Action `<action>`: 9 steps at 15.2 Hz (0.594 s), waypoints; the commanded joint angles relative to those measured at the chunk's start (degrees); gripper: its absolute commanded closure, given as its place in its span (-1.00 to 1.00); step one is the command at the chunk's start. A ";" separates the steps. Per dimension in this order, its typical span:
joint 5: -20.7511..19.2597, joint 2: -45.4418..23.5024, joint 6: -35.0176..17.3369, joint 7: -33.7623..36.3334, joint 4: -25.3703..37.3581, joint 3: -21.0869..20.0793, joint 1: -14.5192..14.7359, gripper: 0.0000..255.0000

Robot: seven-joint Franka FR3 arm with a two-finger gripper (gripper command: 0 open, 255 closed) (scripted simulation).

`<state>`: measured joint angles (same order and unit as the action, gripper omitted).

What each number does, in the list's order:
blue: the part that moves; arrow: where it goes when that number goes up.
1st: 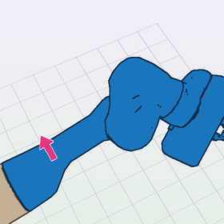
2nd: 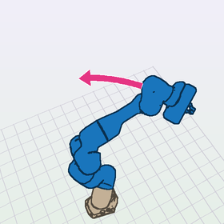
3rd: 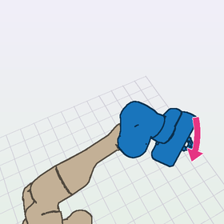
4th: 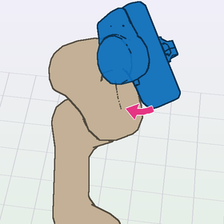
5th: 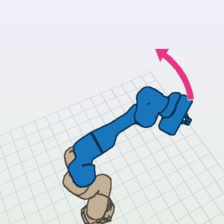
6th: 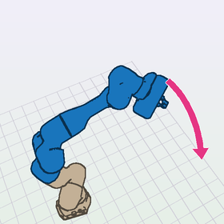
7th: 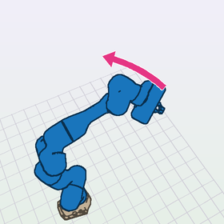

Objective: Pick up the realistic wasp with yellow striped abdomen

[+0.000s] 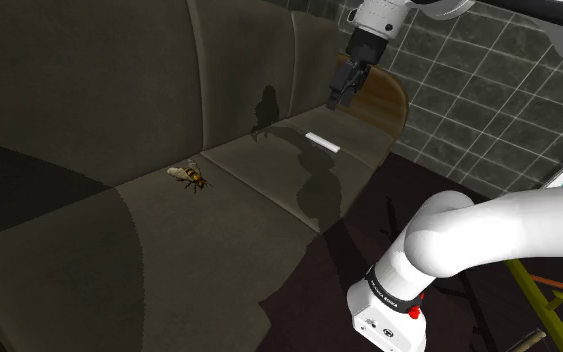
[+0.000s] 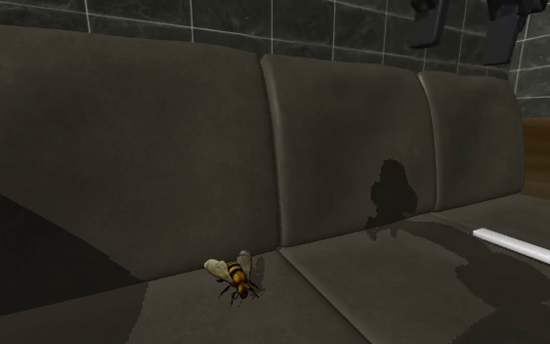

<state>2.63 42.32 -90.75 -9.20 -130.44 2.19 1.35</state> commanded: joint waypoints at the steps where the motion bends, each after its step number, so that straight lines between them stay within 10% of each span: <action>1: 0.00 0.00 0.00 0.00 0.00 0.00 0.00 -1.00; 9: 2.32 -11.82 -13.43 1.94 -2.58 -2.15 1.33 -1.00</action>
<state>4.67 32.19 -102.47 -7.44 -132.94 0.26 2.52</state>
